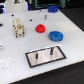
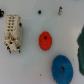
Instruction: Insert the blue gear onto the right peg, followed by the red gear
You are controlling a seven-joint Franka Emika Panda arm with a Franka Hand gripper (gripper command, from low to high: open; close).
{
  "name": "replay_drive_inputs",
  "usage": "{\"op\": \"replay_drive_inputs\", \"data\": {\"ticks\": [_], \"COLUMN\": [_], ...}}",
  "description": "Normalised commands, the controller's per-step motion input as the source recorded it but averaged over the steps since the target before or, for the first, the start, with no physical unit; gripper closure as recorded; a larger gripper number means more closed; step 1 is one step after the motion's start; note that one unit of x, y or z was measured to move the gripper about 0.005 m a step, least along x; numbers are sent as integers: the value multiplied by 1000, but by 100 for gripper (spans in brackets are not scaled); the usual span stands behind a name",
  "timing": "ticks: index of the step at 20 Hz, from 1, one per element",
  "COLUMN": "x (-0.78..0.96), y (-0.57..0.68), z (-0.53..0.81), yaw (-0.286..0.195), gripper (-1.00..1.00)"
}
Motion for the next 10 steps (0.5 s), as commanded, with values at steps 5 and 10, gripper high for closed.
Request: {"op": "replay_drive_inputs", "data": {"ticks": [5, 10], "x": [-272, -184], "y": [678, 638], "z": [-198, -279], "yaw": [0, 0], "gripper": [-100, -100]}}
